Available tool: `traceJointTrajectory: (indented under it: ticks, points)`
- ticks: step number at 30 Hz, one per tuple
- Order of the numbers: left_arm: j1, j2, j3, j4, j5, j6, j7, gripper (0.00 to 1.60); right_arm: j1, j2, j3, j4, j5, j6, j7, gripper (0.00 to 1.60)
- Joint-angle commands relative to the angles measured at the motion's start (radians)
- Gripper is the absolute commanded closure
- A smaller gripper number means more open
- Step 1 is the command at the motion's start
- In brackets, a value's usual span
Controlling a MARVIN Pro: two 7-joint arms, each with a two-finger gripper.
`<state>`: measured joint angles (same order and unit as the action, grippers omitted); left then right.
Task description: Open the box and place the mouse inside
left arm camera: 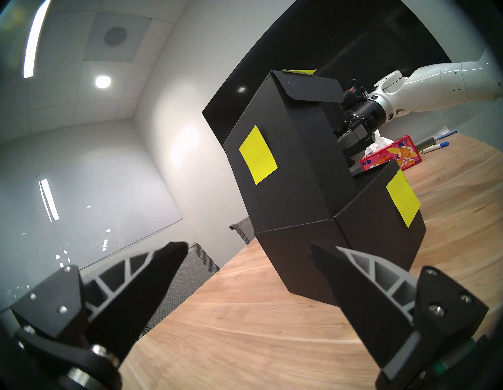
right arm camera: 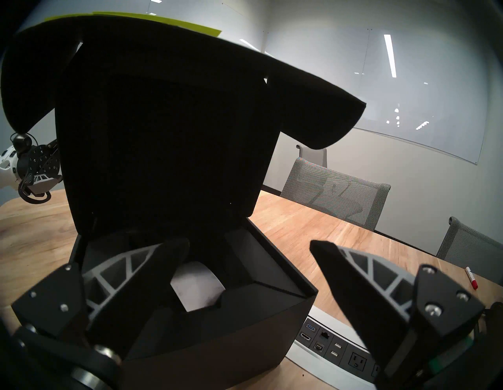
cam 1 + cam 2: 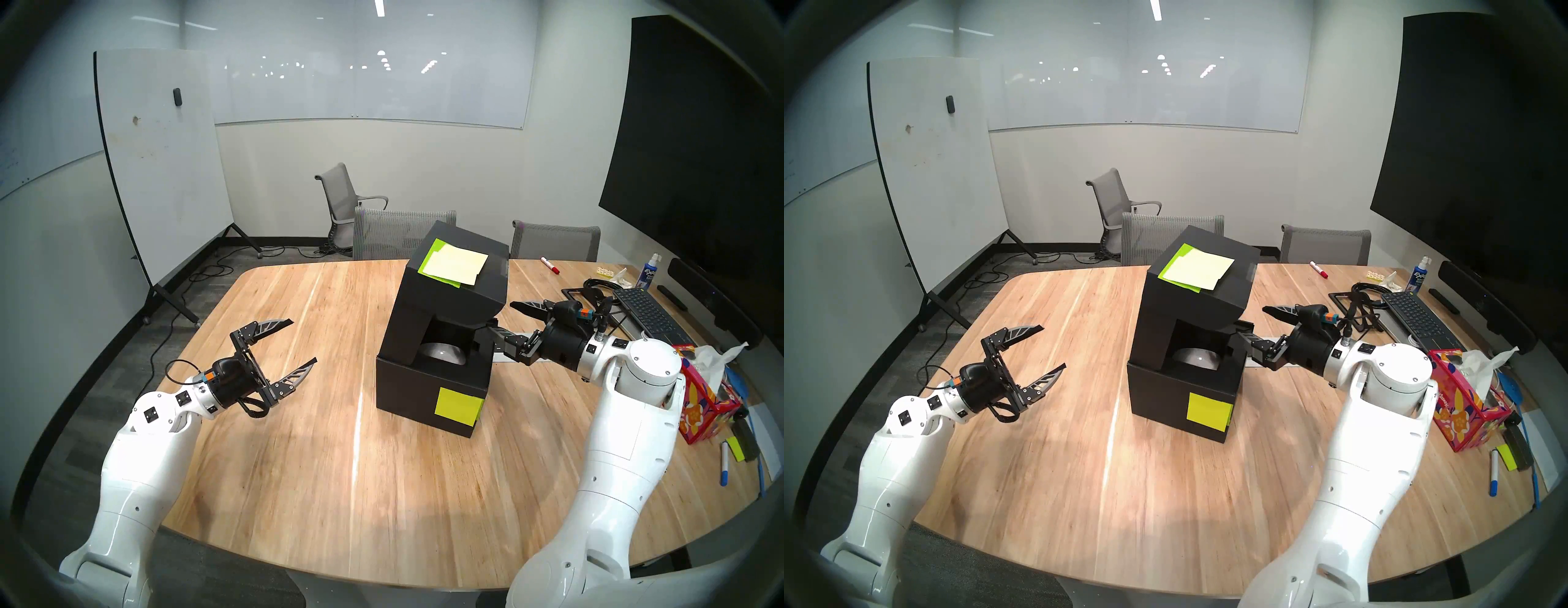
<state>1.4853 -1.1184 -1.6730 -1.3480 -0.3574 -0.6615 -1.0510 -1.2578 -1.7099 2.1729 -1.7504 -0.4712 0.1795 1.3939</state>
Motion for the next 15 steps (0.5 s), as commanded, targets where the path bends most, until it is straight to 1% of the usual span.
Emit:
traceJointTrajectory:
  ticks: [1,15]
  points:
    - [-0.008,-0.002,-0.004,-0.022,-0.004,-0.007,0.003,0.0,0.016,0.001,-0.002,-0.018,0.007,-0.001,0.0,0.0]
    - [-0.008,-0.001,-0.003,-0.022,-0.004,-0.008,0.004,0.0,0.017,0.0,-0.001,-0.018,0.005,-0.002,0.002,0.0]
